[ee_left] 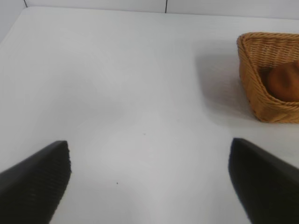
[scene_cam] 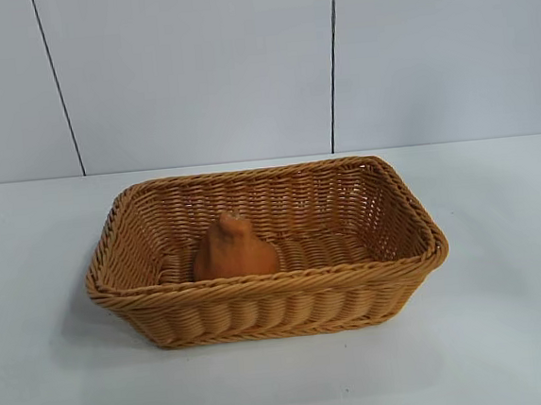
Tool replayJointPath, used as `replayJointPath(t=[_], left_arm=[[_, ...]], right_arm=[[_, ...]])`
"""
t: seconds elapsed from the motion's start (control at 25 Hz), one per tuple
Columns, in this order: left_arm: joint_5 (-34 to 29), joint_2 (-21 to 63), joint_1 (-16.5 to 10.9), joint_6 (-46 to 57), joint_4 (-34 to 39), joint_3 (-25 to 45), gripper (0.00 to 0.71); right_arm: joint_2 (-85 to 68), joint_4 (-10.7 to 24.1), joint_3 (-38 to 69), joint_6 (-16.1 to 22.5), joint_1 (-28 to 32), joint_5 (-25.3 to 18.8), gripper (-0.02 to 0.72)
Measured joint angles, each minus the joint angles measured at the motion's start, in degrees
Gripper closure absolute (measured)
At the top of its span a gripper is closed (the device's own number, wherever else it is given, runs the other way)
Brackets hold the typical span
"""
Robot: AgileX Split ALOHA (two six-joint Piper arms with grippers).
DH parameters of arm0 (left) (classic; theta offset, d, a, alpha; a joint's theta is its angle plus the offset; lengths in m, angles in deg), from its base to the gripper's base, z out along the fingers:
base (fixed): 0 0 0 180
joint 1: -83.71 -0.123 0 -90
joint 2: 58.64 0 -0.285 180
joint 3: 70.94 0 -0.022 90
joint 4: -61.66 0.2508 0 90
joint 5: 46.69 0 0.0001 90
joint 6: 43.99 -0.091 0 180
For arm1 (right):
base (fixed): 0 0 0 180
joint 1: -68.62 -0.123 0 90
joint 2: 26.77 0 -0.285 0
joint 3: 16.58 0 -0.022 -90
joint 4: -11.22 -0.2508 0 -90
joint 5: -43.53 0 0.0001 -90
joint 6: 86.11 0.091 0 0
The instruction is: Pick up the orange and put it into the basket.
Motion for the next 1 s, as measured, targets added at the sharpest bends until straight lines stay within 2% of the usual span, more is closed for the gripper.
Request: replayJointPath(t=[0.24, 0.44, 0.56, 1.0], left_arm=[[0.0, 0.0, 0.0, 0.0, 0.0, 0.0, 0.059], [0.0, 0.0, 0.0, 0.0, 0.0, 0.0, 0.059], [0.0, 0.0, 0.0, 0.0, 0.0, 0.0, 0.059], [0.0, 0.0, 0.0, 0.0, 0.0, 0.0, 0.059]], right_arm=[[-14.3, 0.0, 15.3, -0.8, 0.0, 0.5, 0.01], [-25.3, 0.0, 28.1, -4.0, 0.0, 7.1, 0.01], [-31.9, -0.5, 34.9, -4.4, 0.0, 9.9, 0.01], [-62.5, -1.7, 36.9, -4.6, 0.0, 11.4, 0.01]])
